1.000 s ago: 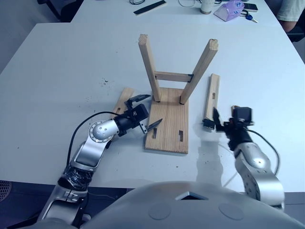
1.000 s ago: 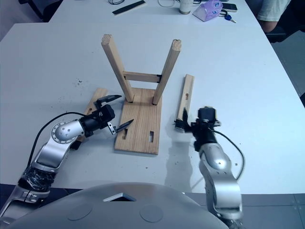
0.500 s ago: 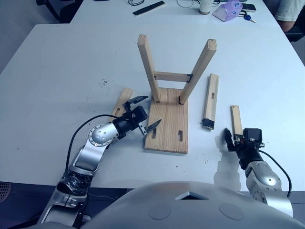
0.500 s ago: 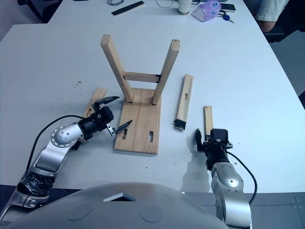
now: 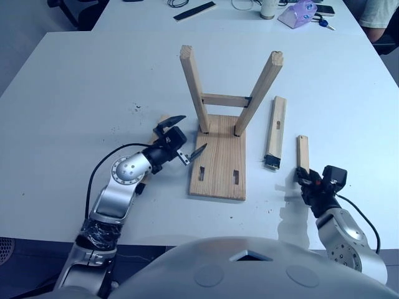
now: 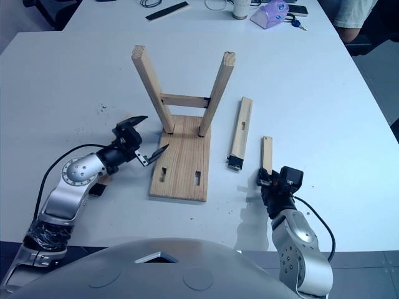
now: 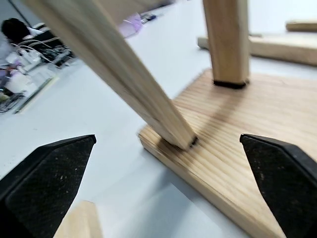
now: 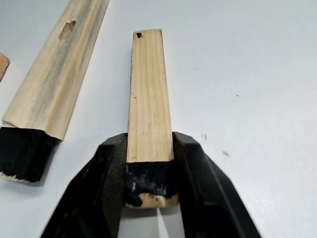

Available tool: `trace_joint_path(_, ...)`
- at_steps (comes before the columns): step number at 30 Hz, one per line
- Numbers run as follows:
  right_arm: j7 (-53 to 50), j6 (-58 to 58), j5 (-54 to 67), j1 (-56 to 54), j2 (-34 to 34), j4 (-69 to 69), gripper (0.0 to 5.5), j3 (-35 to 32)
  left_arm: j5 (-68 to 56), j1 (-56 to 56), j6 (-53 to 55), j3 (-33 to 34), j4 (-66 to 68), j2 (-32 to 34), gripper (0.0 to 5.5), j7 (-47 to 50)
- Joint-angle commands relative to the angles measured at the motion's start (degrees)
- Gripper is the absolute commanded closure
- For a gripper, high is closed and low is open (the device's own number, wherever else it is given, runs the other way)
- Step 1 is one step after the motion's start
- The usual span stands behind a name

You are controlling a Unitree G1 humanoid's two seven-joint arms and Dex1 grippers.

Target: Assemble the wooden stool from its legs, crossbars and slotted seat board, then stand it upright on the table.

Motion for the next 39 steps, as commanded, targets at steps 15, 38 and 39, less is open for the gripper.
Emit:
trace_joint_path(15, 13.6, -2.7, 79.2, -30.0, -28.1, -11.8, 4.19, -11.8, -70.1, -20.9, 41.0, 19.3, -18.7, 4.7, 0.1, 3.7)
trace_joint_path(38, 37.2, 3.1, 62.1, -28.6, -40.4, -2.6, 4.19, -0.7, -91.0, -23.9, 43.7, 12.2, -17.3, 12.2, 2.72, 5.2)
trace_joint_path(39, 37.8, 3.0, 61.0, -28.4, -40.5, -2.5, 4.19, -0.4, -90.3, -23.7, 43.9, 11.9, -17.8, 12.5, 2.86, 4.4)
